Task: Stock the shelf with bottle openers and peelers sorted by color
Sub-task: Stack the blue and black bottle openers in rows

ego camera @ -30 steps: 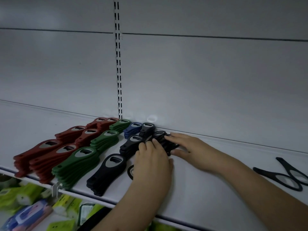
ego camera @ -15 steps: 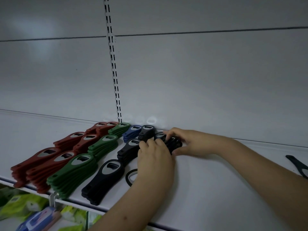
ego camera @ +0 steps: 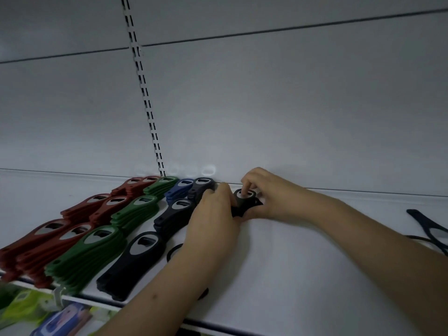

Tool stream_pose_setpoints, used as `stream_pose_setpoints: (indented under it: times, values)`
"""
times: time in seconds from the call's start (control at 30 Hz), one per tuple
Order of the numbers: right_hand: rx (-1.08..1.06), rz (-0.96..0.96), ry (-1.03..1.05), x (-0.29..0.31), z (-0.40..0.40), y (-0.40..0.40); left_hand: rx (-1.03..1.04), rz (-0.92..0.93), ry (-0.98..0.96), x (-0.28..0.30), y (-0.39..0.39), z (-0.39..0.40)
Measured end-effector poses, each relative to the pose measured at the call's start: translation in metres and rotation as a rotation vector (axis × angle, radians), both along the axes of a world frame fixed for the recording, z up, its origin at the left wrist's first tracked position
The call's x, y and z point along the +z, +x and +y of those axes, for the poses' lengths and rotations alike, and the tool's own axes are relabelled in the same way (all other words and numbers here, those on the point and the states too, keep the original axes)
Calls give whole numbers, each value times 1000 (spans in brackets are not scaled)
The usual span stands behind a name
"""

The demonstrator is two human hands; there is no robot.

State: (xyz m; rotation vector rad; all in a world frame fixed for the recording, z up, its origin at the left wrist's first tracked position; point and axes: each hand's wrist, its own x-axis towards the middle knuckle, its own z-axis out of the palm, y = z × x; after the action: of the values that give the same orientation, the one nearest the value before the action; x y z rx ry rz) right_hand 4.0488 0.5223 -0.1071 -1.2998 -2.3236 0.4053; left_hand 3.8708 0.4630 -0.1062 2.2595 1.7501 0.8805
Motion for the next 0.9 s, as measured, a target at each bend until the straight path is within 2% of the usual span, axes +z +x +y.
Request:
stream_pose_setpoints:
  times: [0.17, 0.47, 0.6, 0.7, 0.9]
  values:
    - [-30, -8, -133, 10, -3, 11, -31, -20, -10, -3, 3, 4]
    - [-112, 33, -150, 20, -2, 13, -32, 39, -96, 10, -1, 22]
    - [-74, -201, -176, 22, -3, 12, -32, 131, -130, 13, 0, 25]
    - [-78, -240, -129, 19, -2, 11, -15, 191, -92, 10, 3, 25]
    - [-140, -217, -45, 12, -5, 5, -14, 43, -50, 2, 4, 16]
